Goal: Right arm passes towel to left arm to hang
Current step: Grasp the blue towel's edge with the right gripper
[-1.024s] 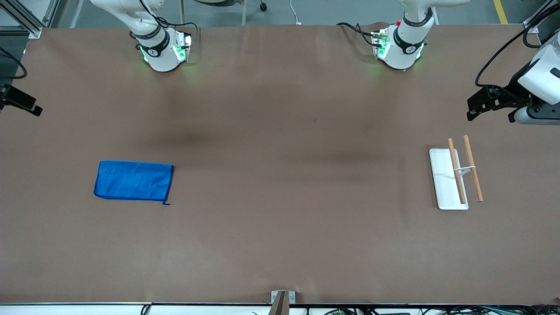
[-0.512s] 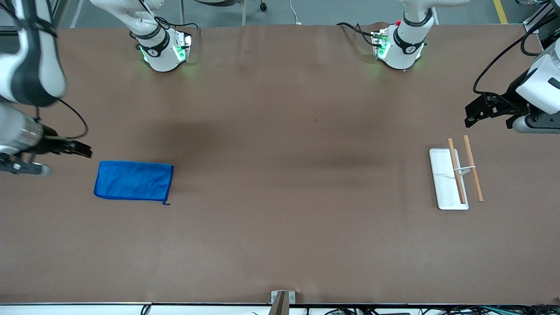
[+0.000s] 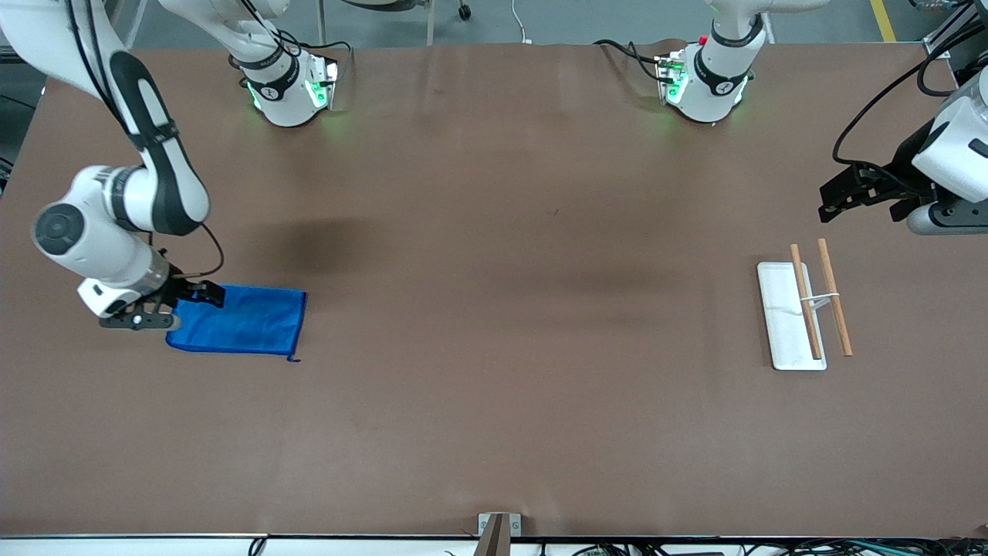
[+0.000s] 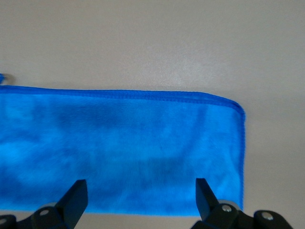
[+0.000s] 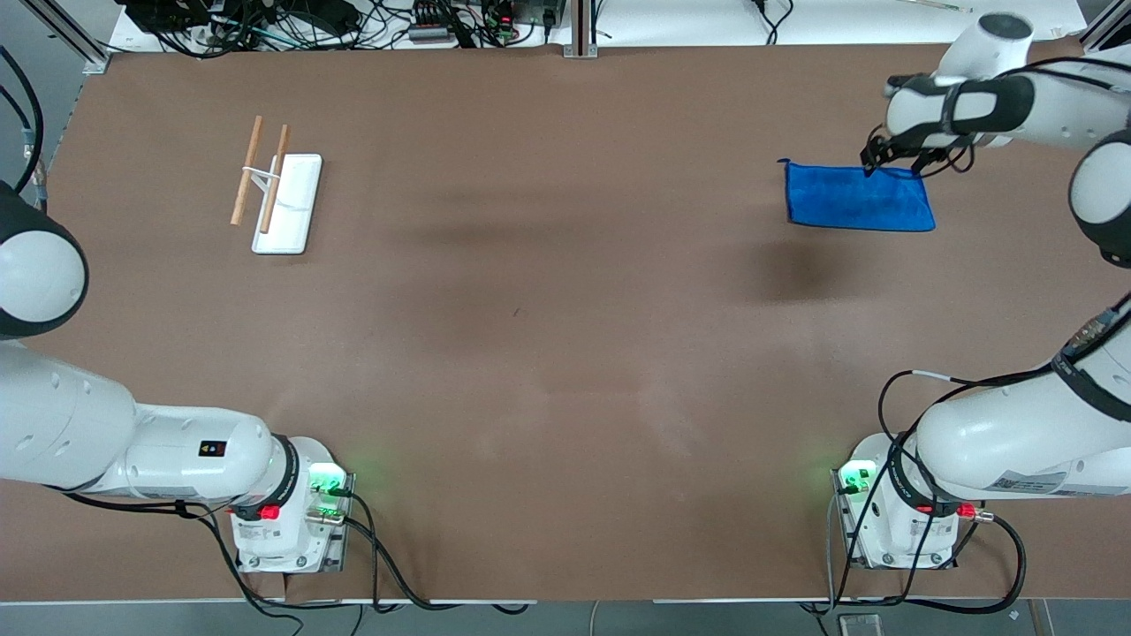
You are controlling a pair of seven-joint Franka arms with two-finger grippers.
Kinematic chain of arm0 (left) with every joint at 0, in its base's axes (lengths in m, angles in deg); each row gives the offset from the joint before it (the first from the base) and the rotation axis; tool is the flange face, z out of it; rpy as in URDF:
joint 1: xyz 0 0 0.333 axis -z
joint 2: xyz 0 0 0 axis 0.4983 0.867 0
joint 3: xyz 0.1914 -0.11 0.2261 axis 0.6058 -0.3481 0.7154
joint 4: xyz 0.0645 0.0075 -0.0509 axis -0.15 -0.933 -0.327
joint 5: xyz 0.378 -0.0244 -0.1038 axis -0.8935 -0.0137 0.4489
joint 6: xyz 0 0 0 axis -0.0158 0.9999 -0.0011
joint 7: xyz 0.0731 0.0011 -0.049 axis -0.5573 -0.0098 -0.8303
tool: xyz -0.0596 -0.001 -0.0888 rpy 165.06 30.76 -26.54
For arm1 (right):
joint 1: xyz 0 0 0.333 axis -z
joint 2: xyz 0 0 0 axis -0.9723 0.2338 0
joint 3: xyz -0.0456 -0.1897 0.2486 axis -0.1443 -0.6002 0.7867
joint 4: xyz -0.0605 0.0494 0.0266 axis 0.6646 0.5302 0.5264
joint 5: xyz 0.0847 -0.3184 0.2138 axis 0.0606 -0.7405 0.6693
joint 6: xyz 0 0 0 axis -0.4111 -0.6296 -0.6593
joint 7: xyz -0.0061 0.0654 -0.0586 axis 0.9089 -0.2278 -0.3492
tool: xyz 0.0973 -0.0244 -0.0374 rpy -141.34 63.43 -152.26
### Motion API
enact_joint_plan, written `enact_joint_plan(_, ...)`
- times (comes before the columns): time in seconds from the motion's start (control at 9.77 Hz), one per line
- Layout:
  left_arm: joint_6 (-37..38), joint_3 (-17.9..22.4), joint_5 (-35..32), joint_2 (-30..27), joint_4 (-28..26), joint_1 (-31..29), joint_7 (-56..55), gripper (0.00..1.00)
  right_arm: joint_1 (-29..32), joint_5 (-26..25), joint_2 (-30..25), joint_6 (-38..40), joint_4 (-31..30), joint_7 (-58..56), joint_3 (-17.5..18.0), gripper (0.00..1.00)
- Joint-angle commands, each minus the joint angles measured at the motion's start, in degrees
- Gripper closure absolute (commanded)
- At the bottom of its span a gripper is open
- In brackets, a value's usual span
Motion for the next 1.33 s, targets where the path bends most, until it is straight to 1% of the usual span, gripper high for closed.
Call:
enact_joint_plan(0.0, 0.92, -0.15, 0.55, 0.28, -0.79, -0.05, -0.31, 0.00, 0.31, -0.69, 4.56, -7.29, -0.45, -0.43, 0.07, 0.00)
enact_joint_plan(0.1, 0.92, -0.15, 0.38, 0.36, -0.79, -0.05, -0.32, 0.00, 0.22, -0.61, 5.54, -8.02, -0.45, -0.34, 0.16, 0.00)
enact_joint_plan(0.41, 0.75, -0.15, -0.06, 1.06, 0.26, 0.39, -0.84, 0.00, 0.05, -0.52, 7.13, -8.12, -0.45, -0.34, 0.33, 0.05)
enact_joint_plan(0.51, 0.92, -0.15, -0.24, 2.90, 1.84, 0.48, -1.02, 0.00, 0.04, -0.52, 7.22, -7.77, -0.53, -0.08, 0.51, 0.13)
enact_joint_plan(0.61, 0.92, -0.15, -0.06, 4.04, 3.77, 0.39, -1.02, 0.00, 0.04, -0.52, 7.22, -7.68, -0.45, 0.01, 0.60, 0.43)
enact_joint_plan(0.72, 0.92, -0.15, 0.02, 4.58, 4.48, 0.39, -1.02, 0.00, 0.22, 0.18, 7.31, -7.59, -0.36, 0.27, 0.95, 0.76)
enact_joint_plan(0.82, 0.92, -0.15, 0.20, 4.67, 4.49, 0.39, -0.84, 0.00, 0.22, 1.84, 7.57, -7.59, -0.36, 0.62, 1.04, 0.88)
enact_joint_plan(0.92, 0.92, -0.24, 0.11, 4.67, 4.31, 0.48, -0.76, 0.00, -0.04, 3.33, 7.57, -7.50, -0.36, 0.63, 1.04, 0.93)
enact_joint_plan(1.02, 0.92, -0.24, -0.15, 4.76, 4.40, 0.48, -0.93, 0.00, 0.04, 3.35, 7.57, -7.24, -0.19, 0.63, 1.21, 0.95)
enact_joint_plan(1.23, 0.92, -0.41, -0.06, 4.76, 4.40, 0.39, 0.12, 0.00, -0.31, 3.44, 7.14, -3.22, 0.69, 0.63, 1.30, 0.95)
